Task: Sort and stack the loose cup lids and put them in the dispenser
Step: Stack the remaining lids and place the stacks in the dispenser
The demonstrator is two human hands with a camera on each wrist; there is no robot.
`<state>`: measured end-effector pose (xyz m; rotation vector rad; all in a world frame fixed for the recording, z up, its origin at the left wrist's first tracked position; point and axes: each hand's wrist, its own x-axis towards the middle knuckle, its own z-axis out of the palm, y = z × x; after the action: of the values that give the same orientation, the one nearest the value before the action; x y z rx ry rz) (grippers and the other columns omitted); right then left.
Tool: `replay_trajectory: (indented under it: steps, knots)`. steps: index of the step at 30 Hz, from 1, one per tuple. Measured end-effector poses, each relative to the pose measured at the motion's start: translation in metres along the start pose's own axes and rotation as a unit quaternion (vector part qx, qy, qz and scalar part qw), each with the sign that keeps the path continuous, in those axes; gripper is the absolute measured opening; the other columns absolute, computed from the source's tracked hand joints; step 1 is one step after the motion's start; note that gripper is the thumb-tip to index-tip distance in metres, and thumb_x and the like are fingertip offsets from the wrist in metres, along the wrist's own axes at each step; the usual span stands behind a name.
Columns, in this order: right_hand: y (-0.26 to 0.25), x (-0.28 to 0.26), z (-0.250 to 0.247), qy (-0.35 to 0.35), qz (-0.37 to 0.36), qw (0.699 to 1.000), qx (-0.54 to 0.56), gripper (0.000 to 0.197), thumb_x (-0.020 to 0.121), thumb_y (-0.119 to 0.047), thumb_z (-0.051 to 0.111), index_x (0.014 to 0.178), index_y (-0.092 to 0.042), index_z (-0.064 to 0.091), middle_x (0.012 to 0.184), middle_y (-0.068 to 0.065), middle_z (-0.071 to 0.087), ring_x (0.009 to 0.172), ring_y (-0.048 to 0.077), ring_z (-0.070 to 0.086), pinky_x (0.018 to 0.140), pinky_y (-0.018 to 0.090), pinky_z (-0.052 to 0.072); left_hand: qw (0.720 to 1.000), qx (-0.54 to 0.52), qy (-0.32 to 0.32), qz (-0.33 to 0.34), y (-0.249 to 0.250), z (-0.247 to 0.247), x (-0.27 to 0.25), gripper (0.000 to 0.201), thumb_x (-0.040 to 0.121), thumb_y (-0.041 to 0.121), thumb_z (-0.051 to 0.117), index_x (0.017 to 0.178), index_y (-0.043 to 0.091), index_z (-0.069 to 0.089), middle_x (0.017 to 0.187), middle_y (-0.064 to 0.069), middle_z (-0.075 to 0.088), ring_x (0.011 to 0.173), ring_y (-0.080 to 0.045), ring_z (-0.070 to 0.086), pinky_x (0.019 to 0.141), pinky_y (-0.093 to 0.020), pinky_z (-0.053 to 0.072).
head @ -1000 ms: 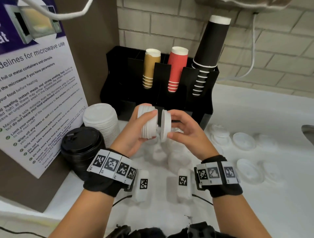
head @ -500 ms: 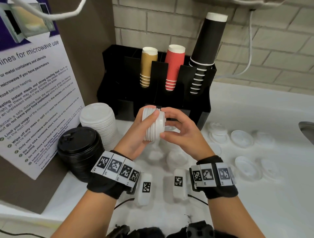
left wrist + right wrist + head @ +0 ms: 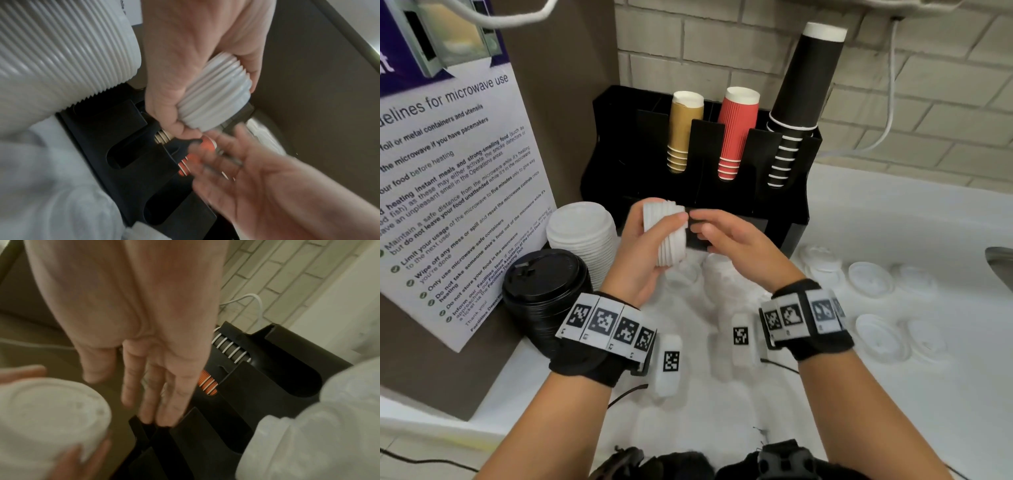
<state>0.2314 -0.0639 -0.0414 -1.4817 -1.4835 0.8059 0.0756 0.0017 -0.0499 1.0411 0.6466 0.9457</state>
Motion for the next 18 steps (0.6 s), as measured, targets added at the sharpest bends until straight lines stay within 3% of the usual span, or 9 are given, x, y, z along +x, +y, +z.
replay_trajectory:
  steps: [2, 5, 7, 9, 11, 14, 16, 18]
  knots:
    - [0.009, 0.019, 0.0, -0.045, 0.069, 0.984, -0.157, 0.035, 0.097, -0.027, 0.054, 0.13, -0.017, 0.056, 0.127, -0.002, 0.059, 0.118, 0.013, 0.056, 0.098, 0.025, 0.043, 1.0, -0.005, 0.024, 0.016, 0.003, -0.004, 0.004, 0.023, 0.088, 0.02, 0.066, 0.104, 0.031, 0.054, 0.103, 0.002, 0.059, 0.096, -0.017, 0.058, 0.068, -0.034, 0.05]
    - [0.021, 0.041, 0.02, -0.178, 0.13, 0.904, -0.368, 0.062, 0.086, -0.034, 0.069, 0.14, -0.021, 0.043, 0.133, 0.005, 0.049, 0.123, 0.023, 0.048, 0.1, 0.033, 0.043, 0.999, -0.013, 0.028, 0.022, 0.006, -0.008, 0.007, 0.024, 0.089, 0.021, 0.065, 0.106, 0.031, 0.052, 0.103, 0.002, 0.057, 0.094, -0.016, 0.058, 0.061, -0.03, 0.052]
    - [0.023, 0.053, 0.036, -0.233, 0.126, 0.852, -0.451, 0.079, 0.08, -0.032, 0.075, 0.146, -0.025, 0.034, 0.137, 0.008, 0.042, 0.124, 0.027, 0.045, 0.1, 0.037, 0.044, 0.999, -0.013, 0.026, 0.027, 0.006, -0.009, 0.006, 0.025, 0.088, 0.023, 0.066, 0.107, 0.031, 0.051, 0.104, 0.001, 0.057, 0.094, -0.017, 0.059, 0.061, -0.031, 0.053]
    - [0.022, 0.063, 0.047, -0.281, 0.12, 0.808, -0.504, 0.082, 0.079, -0.029, 0.076, 0.148, -0.028, 0.03, 0.14, 0.011, 0.038, 0.127, 0.029, 0.043, 0.101, 0.041, 0.044, 0.999, -0.006, 0.023, 0.031, 0.007, -0.01, 0.005, 0.03, 0.083, 0.027, 0.07, 0.105, 0.032, 0.052, 0.104, 0.002, 0.058, 0.092, -0.016, 0.061, 0.061, -0.031, 0.053]
    - [0.024, 0.068, 0.05, -0.309, 0.113, 0.789, -0.518, 0.077, 0.08, -0.025, 0.076, 0.146, -0.03, 0.035, 0.14, 0.011, 0.04, 0.126, 0.029, 0.045, 0.101, 0.043, 0.046, 0.999, -0.004, 0.019, 0.029, 0.008, -0.011, 0.004, 0.036, 0.073, 0.033, 0.071, 0.105, 0.033, 0.053, 0.101, 0.004, 0.06, 0.088, -0.012, 0.063, 0.061, -0.03, 0.054]
    - [0.027, 0.069, 0.045, -0.291, 0.1, 0.816, -0.489, 0.069, 0.081, -0.023, 0.075, 0.142, -0.027, 0.042, 0.135, 0.01, 0.044, 0.121, 0.027, 0.049, 0.099, 0.04, 0.047, 1.0, -0.008, 0.012, 0.023, 0.008, -0.012, 0.003, 0.04, 0.071, 0.035, 0.07, 0.107, 0.032, 0.054, 0.103, 0.003, 0.062, 0.09, -0.013, 0.063, 0.065, -0.032, 0.056]
    - [0.026, 0.064, 0.033, -0.236, 0.09, 0.864, -0.435, 0.065, 0.083, -0.028, 0.072, 0.14, -0.026, 0.042, 0.128, 0.008, 0.046, 0.117, 0.026, 0.049, 0.096, 0.037, 0.047, 1.0, -0.013, 0.009, 0.019, 0.008, -0.013, 0.003, 0.04, 0.072, 0.035, 0.07, 0.108, 0.031, 0.055, 0.105, 0.002, 0.062, 0.096, -0.016, 0.063, 0.073, -0.038, 0.055]
    - [0.023, 0.056, 0.016, -0.163, 0.077, 0.927, -0.328, 0.059, 0.083, -0.03, 0.072, 0.136, -0.027, 0.045, 0.123, 0.005, 0.051, 0.112, 0.022, 0.052, 0.095, 0.036, 0.048, 1.0, -0.01, 0.007, 0.021, 0.005, -0.013, 0.003, 0.036, 0.075, 0.033, 0.071, 0.108, 0.031, 0.055, 0.104, 0.002, 0.062, 0.096, -0.014, 0.063, 0.075, -0.038, 0.055]
